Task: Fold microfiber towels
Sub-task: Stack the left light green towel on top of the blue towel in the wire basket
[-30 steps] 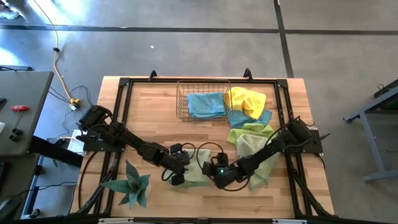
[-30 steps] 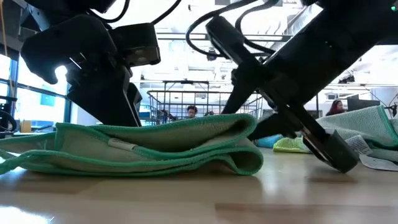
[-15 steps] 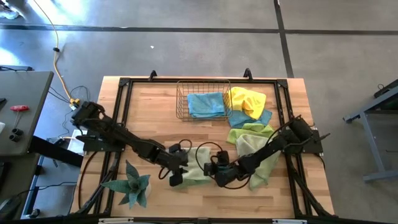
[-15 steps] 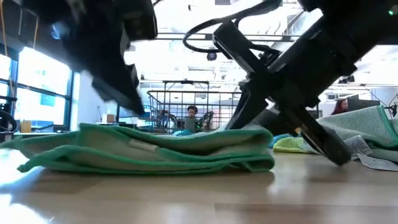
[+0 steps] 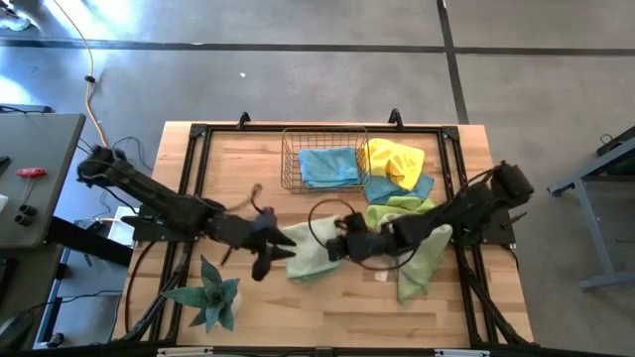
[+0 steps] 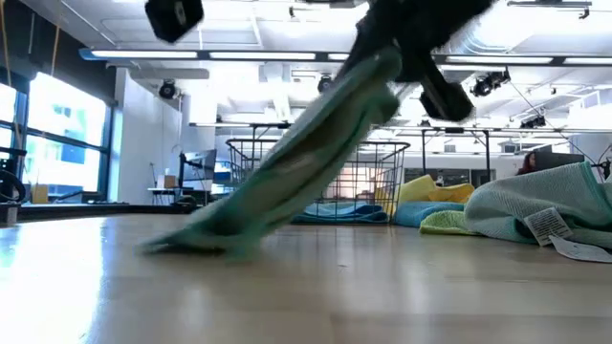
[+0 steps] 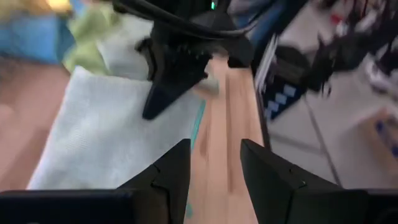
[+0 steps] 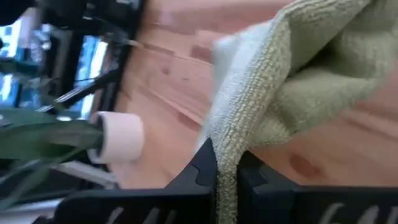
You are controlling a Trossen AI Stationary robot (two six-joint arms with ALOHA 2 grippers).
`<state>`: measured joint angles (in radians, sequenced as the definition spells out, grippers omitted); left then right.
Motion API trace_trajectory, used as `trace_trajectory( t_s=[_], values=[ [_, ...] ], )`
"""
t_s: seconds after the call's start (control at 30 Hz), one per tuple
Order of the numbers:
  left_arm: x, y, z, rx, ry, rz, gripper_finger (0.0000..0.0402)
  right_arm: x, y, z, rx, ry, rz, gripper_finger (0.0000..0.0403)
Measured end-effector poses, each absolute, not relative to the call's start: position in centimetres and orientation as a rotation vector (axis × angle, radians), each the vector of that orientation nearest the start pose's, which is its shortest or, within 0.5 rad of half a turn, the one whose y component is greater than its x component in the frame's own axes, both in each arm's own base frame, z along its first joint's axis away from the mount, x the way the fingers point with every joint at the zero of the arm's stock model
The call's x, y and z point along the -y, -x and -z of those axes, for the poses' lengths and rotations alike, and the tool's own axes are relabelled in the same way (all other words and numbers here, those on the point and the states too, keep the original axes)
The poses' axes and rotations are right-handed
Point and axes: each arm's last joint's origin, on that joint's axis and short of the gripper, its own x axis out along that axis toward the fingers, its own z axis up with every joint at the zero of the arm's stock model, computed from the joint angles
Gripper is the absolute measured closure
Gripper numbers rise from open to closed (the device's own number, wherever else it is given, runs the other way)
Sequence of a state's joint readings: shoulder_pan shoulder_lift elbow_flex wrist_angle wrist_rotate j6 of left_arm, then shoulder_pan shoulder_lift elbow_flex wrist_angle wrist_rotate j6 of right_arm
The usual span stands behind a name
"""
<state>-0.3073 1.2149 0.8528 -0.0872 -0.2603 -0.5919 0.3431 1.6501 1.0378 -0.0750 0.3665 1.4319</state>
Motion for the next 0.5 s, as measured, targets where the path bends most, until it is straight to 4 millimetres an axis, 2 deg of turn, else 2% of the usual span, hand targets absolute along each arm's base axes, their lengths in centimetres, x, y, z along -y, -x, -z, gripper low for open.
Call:
trace_trajectory(
  t_s=[0.23, 0.33, 0.5],
  values=[
    [5.7, -22.1, -32.1, -0.206, 0.463, -0.185, 0.0271, -5.3, -32.7, -25.6, -0.451, -1.096, 0.375, 0.0403],
    [5.2, -21.0, -33.1, -0.146, 0.451, -0.226, 0.0271, -3.2, -32.6, -26.9, -0.404, -1.096, 0.349, 0.0403],
    [4.7, -19.9, -34.0, -0.091, 0.411, -0.270, 0.0271, -0.3, -33.3, -29.2, -0.230, -1.103, 0.206, 0.0403]
  ],
)
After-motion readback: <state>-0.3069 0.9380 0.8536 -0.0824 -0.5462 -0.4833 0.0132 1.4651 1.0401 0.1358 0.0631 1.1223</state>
